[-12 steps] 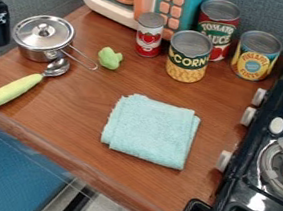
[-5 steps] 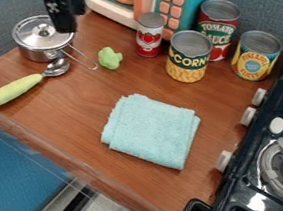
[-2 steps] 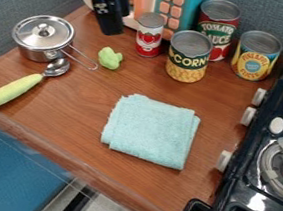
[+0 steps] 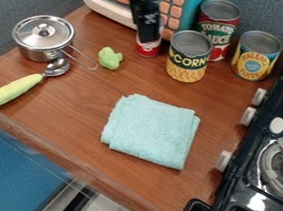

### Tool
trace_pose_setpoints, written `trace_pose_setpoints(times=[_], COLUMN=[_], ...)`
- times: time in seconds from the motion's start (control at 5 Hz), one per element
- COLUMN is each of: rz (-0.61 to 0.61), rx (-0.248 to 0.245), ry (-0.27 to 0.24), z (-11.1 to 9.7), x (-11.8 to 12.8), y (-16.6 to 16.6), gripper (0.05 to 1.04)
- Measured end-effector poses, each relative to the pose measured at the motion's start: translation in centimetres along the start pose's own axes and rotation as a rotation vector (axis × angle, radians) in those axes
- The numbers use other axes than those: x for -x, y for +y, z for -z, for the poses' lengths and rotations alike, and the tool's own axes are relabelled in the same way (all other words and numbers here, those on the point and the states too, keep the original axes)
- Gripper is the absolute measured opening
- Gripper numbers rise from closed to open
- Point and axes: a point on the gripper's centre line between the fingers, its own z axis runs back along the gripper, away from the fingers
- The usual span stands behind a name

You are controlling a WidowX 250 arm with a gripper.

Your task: Slide the can of corn across the table and against the blue towel to the bottom right of the table

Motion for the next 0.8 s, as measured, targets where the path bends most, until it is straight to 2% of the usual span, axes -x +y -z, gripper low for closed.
trace_pose_setpoints(times=[0.4,0.8], rz=[-0.227,-0.312], rx=[-0.061,-0.072], ry=[0.021,0.017], z=[1.5,2.7], x=[-2.8,-5.7], y=[2.0,2.6], gripper=[0.999,0.999])
